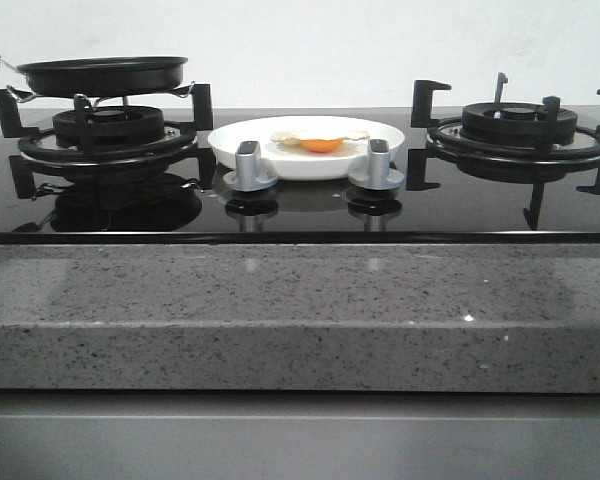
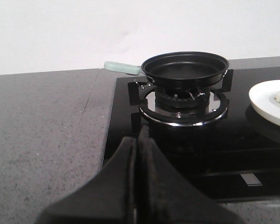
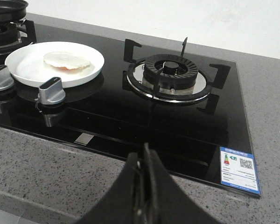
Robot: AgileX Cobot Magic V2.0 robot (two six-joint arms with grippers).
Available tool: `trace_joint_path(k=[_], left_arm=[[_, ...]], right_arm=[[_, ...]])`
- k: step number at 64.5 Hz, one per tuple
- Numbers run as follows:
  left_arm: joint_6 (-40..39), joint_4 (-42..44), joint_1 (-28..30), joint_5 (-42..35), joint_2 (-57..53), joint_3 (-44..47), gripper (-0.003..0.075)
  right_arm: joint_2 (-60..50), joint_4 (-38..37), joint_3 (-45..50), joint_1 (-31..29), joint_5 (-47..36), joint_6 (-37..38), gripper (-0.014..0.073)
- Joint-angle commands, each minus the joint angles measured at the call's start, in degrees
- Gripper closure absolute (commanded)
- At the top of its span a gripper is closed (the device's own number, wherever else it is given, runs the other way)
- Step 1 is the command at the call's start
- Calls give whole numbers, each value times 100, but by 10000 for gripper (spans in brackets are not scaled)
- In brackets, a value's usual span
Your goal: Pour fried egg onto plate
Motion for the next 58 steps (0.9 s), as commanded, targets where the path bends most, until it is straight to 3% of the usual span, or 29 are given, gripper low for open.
trace_joint_path(k=[1, 17, 33, 58], left_arm=[[-70, -96, -40, -522, -310, 130, 739], [-70, -248, 381, -508, -1669, 1187, 739], [-70, -259, 462, -954, -1654, 1992, 739], [-70, -259, 462, -879, -1654, 1975, 739]], right_arm=[[60, -2, -155, -34, -490, -4, 661], [60, -2, -155, -34, -490, -4, 661], [60, -2, -155, -34, -490, -4, 661], [60, -2, -155, -34, -490, -4, 661]])
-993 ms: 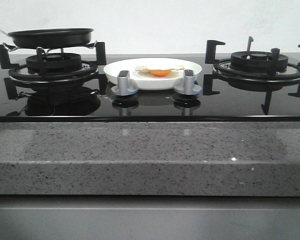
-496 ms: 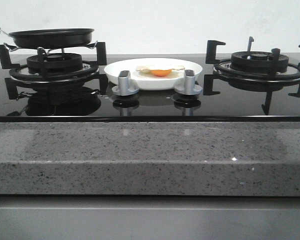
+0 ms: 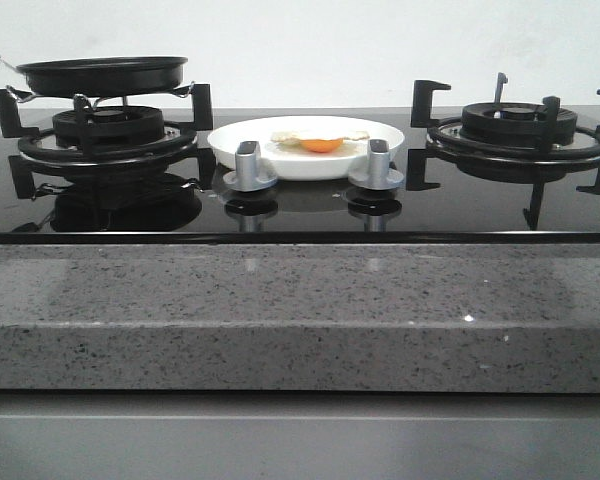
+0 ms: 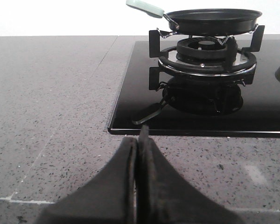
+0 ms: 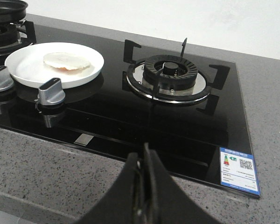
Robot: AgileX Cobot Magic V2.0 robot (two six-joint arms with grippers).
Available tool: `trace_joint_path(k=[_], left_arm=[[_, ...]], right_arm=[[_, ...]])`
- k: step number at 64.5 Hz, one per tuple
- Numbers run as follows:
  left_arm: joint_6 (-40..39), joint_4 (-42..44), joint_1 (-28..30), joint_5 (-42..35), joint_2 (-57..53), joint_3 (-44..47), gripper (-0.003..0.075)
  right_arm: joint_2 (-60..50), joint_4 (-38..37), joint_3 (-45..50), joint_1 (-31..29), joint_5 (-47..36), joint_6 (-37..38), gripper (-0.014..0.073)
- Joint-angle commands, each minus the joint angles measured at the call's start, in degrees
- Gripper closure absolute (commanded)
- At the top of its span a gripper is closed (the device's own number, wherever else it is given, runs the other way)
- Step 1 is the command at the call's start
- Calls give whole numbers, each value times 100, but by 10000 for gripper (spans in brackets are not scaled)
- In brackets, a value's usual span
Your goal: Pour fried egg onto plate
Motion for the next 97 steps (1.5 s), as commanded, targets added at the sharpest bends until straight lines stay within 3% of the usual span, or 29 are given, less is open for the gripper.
trace_joint_path(k=[1, 48, 59, 70, 77, 97], left_arm=[[-49, -66, 7, -509, -106, 31, 739], [-49, -66, 7, -509, -106, 31, 740], [-49, -66, 7, -509, -106, 31, 739], [-49, -66, 7, -509, -106, 31, 739], [-49, -66, 7, -509, -106, 31, 739], [-49, -66, 7, -509, -95, 31, 739]], right_arm=[[60, -2, -155, -34, -477, -4, 661], [60, 6, -155, -34, -492, -4, 661], [39, -9, 259, -147, -1655, -4, 661], [-198, 269, 1235, -929, -2965, -4, 661], [-644, 407, 1777, -1251, -3037, -4, 661], [-894, 365, 2395, -1265, -2993, -4, 661]])
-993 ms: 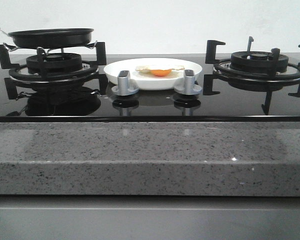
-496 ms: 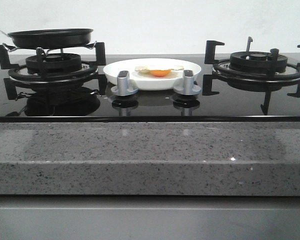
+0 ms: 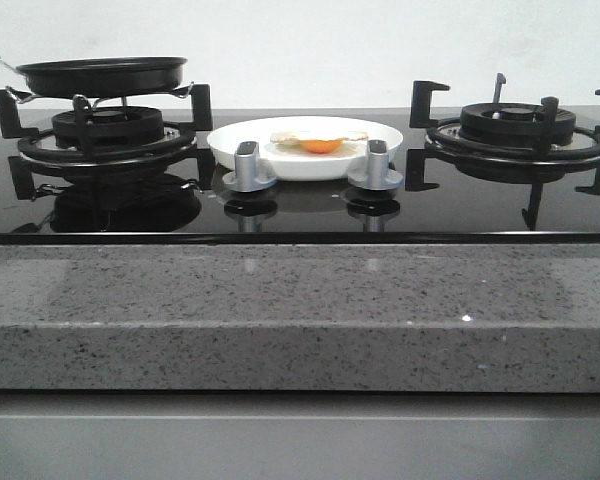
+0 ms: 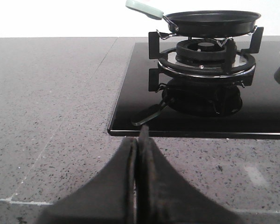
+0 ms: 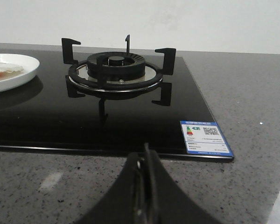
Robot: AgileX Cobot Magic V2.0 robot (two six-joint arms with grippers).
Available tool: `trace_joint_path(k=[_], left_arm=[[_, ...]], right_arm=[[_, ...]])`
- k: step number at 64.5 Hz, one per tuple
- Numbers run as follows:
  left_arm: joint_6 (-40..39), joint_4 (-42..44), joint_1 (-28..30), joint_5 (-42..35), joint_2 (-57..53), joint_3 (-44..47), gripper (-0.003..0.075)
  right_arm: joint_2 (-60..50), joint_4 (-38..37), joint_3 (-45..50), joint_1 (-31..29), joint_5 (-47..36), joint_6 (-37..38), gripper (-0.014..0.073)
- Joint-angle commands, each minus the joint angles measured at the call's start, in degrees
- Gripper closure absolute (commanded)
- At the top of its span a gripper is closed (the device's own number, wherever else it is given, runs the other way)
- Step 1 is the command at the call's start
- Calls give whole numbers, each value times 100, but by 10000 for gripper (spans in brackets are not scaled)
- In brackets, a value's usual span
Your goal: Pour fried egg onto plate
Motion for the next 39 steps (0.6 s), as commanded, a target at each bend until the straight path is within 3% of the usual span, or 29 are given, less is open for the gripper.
trace_joint_path(k=[1, 39], left_arm=[[-49, -66, 7, -496, -95, 31, 739], [-49, -66, 7, -496, -95, 31, 739]], right_arm=[[-112, -38, -19, -28, -470, -9, 661], [-112, -81, -19, -28, -478, -9, 661]])
